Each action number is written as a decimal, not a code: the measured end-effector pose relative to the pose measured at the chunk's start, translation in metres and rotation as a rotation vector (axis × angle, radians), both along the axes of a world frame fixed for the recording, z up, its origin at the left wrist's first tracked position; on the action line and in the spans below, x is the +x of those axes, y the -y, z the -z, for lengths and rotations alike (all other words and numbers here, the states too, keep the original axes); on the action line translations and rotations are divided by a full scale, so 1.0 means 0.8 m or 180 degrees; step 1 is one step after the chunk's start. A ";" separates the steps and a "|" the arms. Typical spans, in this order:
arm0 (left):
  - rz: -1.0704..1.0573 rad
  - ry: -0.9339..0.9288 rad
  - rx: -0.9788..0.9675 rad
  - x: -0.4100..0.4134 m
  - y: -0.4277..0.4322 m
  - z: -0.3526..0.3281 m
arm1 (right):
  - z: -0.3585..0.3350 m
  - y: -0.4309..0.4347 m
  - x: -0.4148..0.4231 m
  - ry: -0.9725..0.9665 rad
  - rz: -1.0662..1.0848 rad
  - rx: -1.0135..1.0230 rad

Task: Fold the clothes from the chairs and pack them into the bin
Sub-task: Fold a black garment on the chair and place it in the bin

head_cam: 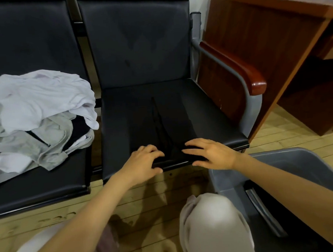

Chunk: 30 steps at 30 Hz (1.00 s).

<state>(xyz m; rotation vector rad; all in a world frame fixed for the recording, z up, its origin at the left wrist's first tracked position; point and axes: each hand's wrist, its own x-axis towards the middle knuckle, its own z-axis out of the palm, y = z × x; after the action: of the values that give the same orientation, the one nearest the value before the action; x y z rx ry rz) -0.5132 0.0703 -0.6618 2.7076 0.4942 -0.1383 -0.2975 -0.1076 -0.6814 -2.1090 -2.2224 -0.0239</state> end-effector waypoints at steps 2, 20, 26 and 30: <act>0.0178 0.0093 0.0257 -0.010 -0.005 0.007 | 0.008 0.008 0.005 0.0224 -0.0045 0.0142; -0.0493 0.1203 -0.0758 -0.040 -0.026 -0.022 | -0.047 0.000 -0.017 -0.2186 0.1308 0.0356; -0.0986 0.2218 -0.2119 -0.022 -0.051 -0.062 | -0.113 -0.045 -0.003 -0.3097 0.1190 0.0853; -0.1773 0.2514 -0.2441 0.042 -0.117 -0.058 | -0.105 -0.124 0.044 -0.3330 0.1536 0.0978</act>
<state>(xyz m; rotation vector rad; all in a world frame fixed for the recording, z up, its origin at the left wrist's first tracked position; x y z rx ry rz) -0.4795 0.1640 -0.6157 1.6119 0.7166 0.7096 -0.2625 -0.0082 -0.5971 -1.7807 -1.0293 0.5320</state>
